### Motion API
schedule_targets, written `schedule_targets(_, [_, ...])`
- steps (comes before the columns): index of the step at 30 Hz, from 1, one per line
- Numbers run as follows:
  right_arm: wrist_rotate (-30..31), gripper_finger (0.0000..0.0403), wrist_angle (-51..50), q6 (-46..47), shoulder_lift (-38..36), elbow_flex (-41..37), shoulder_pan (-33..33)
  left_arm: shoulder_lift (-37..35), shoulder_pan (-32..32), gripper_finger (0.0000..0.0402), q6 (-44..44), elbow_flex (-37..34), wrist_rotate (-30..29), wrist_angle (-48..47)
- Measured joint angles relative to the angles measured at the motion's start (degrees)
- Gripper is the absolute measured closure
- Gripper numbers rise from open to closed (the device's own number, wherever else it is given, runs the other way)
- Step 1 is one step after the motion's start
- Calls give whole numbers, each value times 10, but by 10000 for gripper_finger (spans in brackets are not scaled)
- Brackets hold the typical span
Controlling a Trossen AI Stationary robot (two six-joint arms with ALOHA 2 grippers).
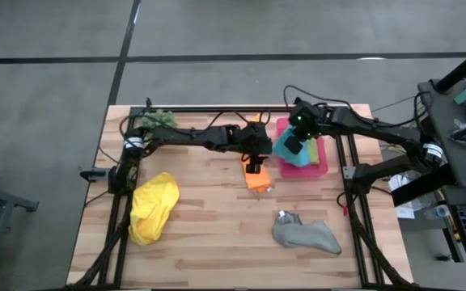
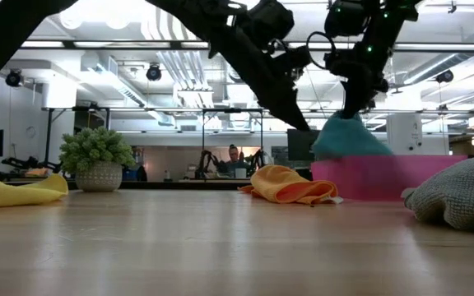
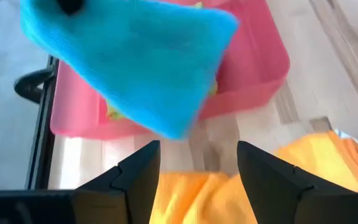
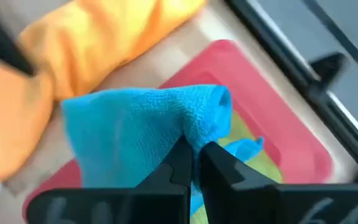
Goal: Fold microfiber towels
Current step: Put the blue microfiber cloth into the pink bin
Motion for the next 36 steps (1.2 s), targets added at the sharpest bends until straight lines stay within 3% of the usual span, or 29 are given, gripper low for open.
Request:
schedule_targets(8, [62,394,-72,65,-11,42,17,-34,0,205,-2,-11,-24,-17])
schedule_targets(15, [67,394,-73,62,-39,112,61,-74,-1,206,-1,-35,-25,-11])
schedule_targets(22, [58,394,-72,100,-63,174,95,-174,-3,206,-25,-143,-26,30])
schedule_targets(28, [-20,394,-86,208,-65,170,96,-297,-16,206,-29,-265,-29,125])
schedule_targets(36, [-26,394,-133,342,-62,130,96,-428,-30,206,-29,-396,-38,240])
